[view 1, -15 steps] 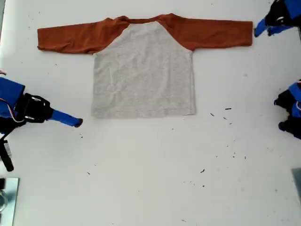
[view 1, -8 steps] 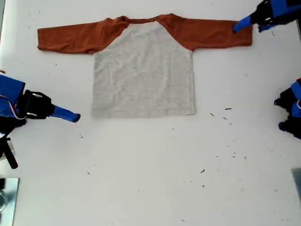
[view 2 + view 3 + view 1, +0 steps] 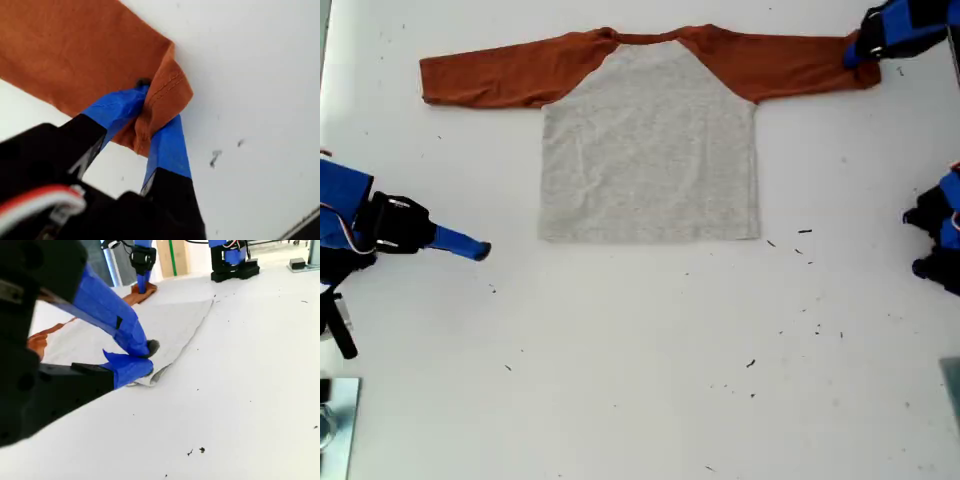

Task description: Fold t shirt

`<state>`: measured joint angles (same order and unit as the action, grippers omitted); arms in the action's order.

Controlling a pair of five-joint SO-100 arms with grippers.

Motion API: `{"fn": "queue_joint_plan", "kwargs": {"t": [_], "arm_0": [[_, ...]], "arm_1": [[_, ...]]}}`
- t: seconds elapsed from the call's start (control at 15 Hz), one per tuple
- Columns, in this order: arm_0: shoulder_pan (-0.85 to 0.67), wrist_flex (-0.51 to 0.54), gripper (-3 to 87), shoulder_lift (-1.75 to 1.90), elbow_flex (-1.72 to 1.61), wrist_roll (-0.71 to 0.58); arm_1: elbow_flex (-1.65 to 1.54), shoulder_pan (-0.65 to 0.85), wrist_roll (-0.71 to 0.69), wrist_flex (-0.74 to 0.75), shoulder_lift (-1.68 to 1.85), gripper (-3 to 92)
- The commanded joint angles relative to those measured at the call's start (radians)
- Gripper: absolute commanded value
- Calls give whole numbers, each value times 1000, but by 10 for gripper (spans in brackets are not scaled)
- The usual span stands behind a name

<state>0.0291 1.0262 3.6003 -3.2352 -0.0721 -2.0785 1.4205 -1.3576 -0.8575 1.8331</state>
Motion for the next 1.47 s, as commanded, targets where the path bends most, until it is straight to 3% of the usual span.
{"fn": "queue_joint_plan", "kwargs": {"t": [0.0, 0.13, 0.27, 0.4, 0.47, 0.53, 0.6, 0.73, 1.0, 1.07, 1.13, 1.2, 1.4], "arm_0": [[20, 2, -2, 6, -9, -2], [18, 2, -2, 6, -9, -2], [20, 2, -2, 6, -9, -2], [23, 2, -2, 6, -9, -3], [18, 2, -2, 6, -9, -3], [9, 2, 0, 6, -9, -3], [3, 2, -2, 6, -9, -3], [11, 2, 1, 6, -9, -3], [-3, 2, 57, 6, -9, -3], [-11, 2, 57, 6, -9, -3], [-12, 2, 58, 6, -9, -3], [-6, -2, 50, 8, -9, 0], [-63, -77, -3, 6, -8, 75]], "arm_1": [[71, -55, -17, -150, 187, 32], [209, -224, 52, -324, 337, 32], [397, -506, 209, -439, 383, 32], [502, -853, 417, -327, 288, 35], [607, -1019, 477, -249, 153, 128], [795, -1118, 506, -282, 12, 318], [891, -1158, 505, -324, -9, 309], [782, -1088, 528, -425, 186, 290], [3, -940, 597, -394, 744, 258], [-225, -934, 643, -368, 893, 173], [-425, -937, 707, -356, 1035, 69], [-611, -956, 767, -356, 1189, 37], [-934, -1040, 876, -508, 1677, 35]]}}
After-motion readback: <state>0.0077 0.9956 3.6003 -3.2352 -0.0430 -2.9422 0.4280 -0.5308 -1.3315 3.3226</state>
